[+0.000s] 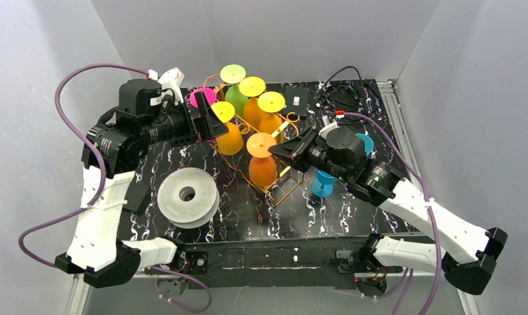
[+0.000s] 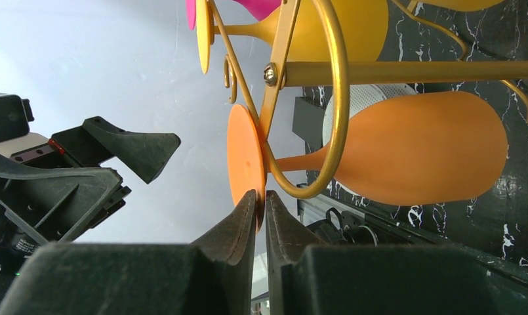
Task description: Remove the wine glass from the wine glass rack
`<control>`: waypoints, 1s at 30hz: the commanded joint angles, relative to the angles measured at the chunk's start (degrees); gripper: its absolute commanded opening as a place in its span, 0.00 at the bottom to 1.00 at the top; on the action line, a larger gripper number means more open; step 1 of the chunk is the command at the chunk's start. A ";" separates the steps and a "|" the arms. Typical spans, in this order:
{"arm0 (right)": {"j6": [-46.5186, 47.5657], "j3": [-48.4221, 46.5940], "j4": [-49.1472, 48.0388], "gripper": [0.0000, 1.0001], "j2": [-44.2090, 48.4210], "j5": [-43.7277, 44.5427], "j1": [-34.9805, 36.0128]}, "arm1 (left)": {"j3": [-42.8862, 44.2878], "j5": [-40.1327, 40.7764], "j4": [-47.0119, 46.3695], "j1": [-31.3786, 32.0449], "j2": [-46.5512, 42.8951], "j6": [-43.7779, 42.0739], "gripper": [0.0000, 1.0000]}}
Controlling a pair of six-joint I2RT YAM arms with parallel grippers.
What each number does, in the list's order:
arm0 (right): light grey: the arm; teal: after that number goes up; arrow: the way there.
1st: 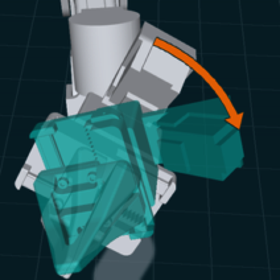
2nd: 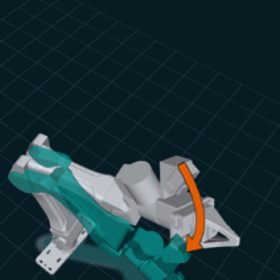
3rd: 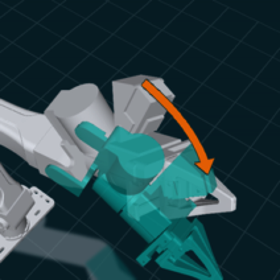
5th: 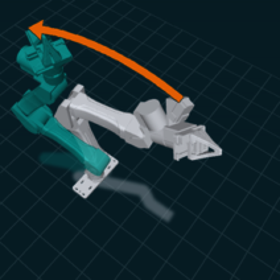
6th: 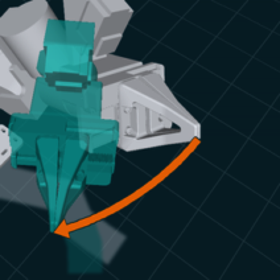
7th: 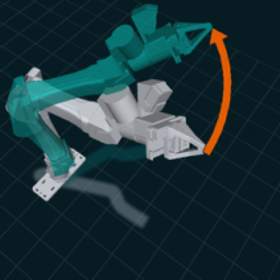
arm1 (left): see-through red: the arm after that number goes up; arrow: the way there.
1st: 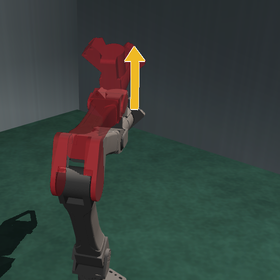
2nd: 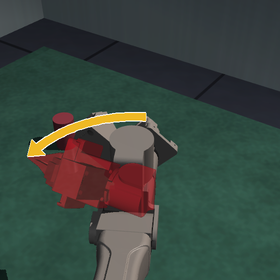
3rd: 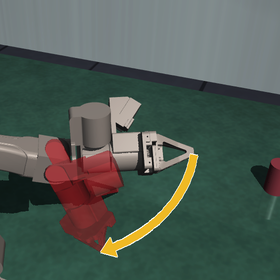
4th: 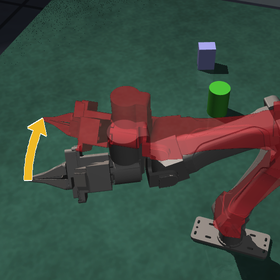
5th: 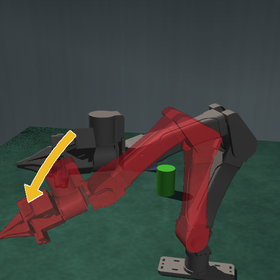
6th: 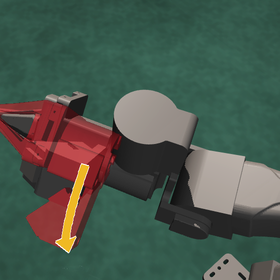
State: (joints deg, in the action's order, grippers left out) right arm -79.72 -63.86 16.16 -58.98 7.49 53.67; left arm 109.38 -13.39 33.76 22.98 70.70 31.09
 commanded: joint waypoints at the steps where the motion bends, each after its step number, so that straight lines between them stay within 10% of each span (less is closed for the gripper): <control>1: -0.20 -2.23 -1.35 0.13 -0.14 1.33 0.46 | -0.40 -1.48 0.17 -0.39 -1.39 -0.68 0.98; 30: -0.52 -1.69 -7.46 0.01 0.42 1.02 0.75 | -1.98 -2.26 -0.52 -0.38 -2.31 0.29 0.98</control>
State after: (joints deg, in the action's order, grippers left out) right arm -80.79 -63.96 13.47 -58.98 7.94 54.08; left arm 108.05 -14.06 33.26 22.98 69.52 31.18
